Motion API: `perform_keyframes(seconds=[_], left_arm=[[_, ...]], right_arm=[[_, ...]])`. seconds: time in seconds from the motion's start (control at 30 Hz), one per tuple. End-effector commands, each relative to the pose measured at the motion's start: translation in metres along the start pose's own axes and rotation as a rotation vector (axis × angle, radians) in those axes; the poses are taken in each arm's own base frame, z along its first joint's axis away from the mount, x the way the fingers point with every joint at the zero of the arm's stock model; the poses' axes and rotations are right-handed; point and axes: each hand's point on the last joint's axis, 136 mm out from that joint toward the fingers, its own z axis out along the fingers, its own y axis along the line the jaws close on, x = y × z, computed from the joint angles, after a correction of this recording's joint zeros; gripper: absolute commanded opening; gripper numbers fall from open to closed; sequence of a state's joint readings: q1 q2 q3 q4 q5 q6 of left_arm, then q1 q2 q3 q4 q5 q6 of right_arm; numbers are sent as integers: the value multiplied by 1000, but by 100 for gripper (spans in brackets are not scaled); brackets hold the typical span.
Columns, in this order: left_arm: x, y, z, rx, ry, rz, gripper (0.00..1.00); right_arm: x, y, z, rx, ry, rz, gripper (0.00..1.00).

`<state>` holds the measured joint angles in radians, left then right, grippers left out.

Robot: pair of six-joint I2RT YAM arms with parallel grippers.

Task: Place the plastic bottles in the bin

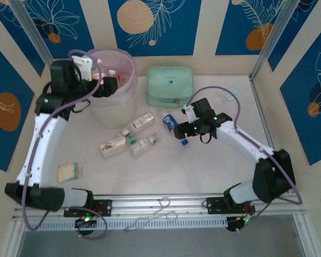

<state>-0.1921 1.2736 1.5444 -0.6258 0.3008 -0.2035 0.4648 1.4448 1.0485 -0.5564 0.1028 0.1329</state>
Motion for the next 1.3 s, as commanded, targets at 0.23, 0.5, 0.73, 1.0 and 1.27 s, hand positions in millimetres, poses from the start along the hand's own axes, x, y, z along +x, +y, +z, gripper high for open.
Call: perform_keyframes(seconds=[0.23,0.5,0.73,1.0,1.27], left_arm=[[66,-88,5,274,-29,-243,99],[124,-81,37,256,43,-324,99],[135,-81,48,260,81,-327,99],[131,-82,50,265,77,-346,99],[119,-104,60,316,70,-350,100]], right_arm=[[-11,-6,69,85,96,-18,80],[-2,-3,98,78,159,14,69],[1,-6,94,80,164,28,58],[-6,2,53,57,113,6,49],[3,9,-25,-48,-60,128,48]])
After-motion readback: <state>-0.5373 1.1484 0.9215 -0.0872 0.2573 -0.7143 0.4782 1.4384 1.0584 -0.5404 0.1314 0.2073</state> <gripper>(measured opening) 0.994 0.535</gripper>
